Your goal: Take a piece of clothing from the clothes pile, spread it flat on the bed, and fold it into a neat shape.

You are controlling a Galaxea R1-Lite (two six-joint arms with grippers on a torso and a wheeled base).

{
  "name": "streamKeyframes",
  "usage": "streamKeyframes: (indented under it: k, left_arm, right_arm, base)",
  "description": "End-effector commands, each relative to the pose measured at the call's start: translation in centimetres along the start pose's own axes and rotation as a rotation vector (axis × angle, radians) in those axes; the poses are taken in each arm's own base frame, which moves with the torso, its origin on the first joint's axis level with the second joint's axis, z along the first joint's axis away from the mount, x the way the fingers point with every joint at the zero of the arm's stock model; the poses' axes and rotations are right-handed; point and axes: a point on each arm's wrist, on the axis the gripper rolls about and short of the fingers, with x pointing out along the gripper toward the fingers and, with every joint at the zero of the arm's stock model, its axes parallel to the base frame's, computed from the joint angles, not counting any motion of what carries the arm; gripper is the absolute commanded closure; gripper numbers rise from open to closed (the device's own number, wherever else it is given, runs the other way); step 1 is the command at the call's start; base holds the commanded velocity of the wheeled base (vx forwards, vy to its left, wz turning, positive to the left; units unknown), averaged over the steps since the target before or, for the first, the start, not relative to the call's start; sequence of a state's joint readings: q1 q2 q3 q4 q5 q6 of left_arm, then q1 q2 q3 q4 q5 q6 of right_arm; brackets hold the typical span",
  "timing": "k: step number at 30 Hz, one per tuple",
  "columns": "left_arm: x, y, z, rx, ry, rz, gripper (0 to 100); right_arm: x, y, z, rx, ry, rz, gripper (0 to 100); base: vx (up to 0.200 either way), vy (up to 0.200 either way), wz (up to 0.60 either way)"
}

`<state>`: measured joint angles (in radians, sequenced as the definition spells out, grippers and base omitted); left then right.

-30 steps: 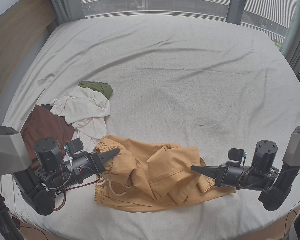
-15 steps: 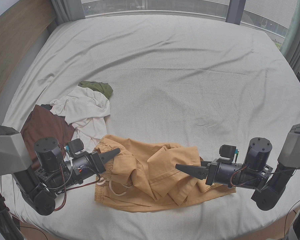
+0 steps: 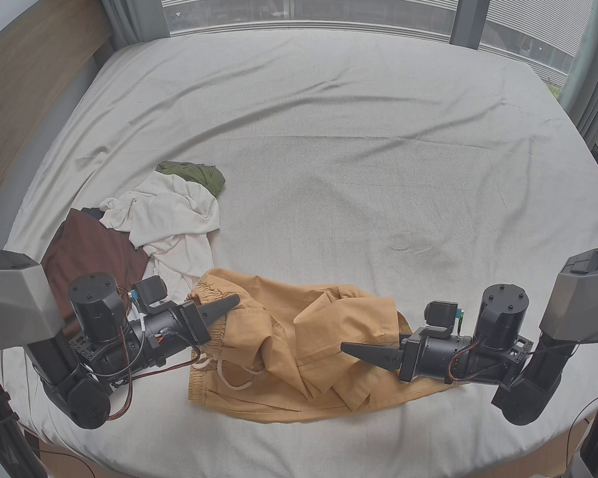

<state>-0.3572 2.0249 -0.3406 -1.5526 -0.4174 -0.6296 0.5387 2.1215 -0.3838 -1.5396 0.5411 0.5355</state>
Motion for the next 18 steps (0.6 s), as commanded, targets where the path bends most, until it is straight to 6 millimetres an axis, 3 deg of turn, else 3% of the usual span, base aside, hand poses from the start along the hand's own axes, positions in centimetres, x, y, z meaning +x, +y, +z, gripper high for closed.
streamKeyframes:
  k: [1,11,18]
  left_arm:
    - [0.0,0.0,0.0,0.001,-0.003,-0.002,100]
    - [0.1,-0.1,0.3,0.006,-0.015,-0.005,100]
    - [0.0,-0.5,0.8,0.018,-0.036,-0.020,100]
  right_arm:
    - [0.1,-0.2,-0.2,0.004,0.008,-0.004,100]
    - [-0.1,-0.1,-0.2,-0.008,0.011,0.001,100]
    - [-0.9,1.3,1.2,-0.034,-0.036,0.037,100]
  base:
    - [0.000,0.000,0.00]
    - [0.000,0.000,0.00]
    - [0.000,0.000,0.00]
